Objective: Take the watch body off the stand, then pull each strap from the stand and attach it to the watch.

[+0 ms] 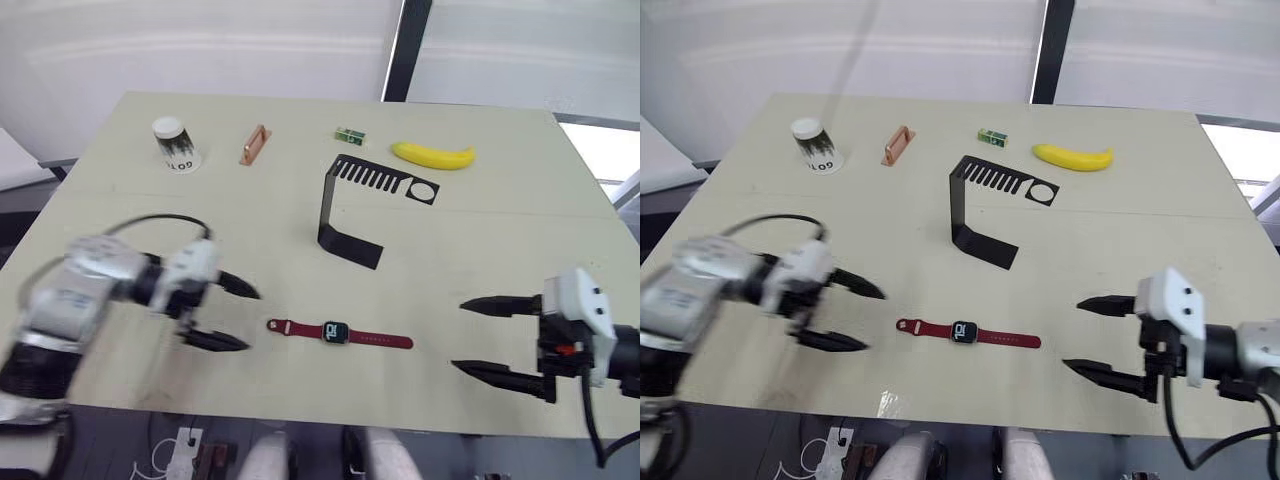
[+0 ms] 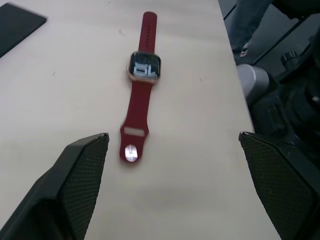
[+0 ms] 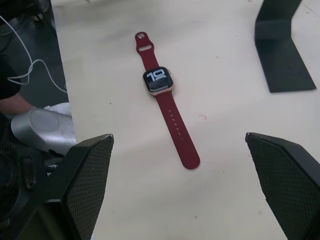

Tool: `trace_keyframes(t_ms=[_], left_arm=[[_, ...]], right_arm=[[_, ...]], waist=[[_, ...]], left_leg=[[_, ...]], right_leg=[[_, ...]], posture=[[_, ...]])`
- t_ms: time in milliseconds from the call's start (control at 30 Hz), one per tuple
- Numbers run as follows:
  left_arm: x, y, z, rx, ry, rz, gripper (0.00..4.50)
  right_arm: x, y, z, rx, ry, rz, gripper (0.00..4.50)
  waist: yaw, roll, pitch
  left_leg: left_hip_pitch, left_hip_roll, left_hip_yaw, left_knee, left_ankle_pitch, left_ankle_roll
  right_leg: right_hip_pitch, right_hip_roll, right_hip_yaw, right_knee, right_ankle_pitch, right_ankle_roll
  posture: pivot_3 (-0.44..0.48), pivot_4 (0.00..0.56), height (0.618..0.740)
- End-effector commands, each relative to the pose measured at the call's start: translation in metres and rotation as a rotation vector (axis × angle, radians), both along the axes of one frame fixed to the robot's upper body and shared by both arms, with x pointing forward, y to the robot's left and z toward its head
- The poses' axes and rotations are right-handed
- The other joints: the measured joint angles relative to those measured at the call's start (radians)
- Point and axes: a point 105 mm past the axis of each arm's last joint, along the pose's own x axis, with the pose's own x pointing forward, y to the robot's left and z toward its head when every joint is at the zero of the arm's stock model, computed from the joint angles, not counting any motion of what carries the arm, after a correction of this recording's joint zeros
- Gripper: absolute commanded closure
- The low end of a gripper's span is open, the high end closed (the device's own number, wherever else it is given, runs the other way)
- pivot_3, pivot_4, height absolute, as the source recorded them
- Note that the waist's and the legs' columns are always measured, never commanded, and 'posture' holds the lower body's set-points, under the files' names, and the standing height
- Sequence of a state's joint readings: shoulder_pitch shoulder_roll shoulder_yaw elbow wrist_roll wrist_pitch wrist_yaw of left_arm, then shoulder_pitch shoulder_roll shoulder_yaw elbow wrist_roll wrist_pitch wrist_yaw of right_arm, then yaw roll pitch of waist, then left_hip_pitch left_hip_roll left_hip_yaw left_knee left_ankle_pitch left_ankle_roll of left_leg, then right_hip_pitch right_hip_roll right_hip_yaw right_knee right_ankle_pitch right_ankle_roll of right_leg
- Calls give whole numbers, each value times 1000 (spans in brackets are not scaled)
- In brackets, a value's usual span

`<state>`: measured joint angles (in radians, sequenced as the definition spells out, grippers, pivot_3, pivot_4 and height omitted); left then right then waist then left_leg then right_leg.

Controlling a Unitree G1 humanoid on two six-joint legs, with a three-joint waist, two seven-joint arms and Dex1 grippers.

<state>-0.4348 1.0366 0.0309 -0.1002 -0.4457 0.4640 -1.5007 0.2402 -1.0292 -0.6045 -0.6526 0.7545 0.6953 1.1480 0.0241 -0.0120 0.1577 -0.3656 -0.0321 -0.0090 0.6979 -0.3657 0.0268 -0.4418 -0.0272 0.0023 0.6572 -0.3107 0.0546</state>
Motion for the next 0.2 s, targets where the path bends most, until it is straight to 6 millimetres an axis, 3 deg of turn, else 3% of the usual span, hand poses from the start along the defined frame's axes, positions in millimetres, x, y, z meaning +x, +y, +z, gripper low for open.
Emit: trace_keyframes(t_ms=[33, 100, 200], left_arm=[[-12, 28, 18, -25, 23, 56, 19], [-11, 42, 23, -20, -3, 121, 19], [-11, 45, 22, -29, -31, 131, 19]], right_arm=[[-5, -12, 14, -33, -42, 3, 0], [-5, -20, 16, -48, -47, -15, 0], [-4, -25, 19, -47, -67, -28, 0]], waist=[[7, 1, 0], [8, 2, 1], [7, 2, 1]], left_leg=[[1, 0, -1, 0, -1, 1], [5, -1, -3, 0, -2, 4], [11, 0, -5, -5, -5, 8]], right_leg=[[2, 0, 0, -2, 0, 0], [8, 0, 0, -4, 0, 0], [16, 0, 0, -11, 0, 0]], posture=[[0, 150, 740], [0, 150, 740], [0, 150, 740]])
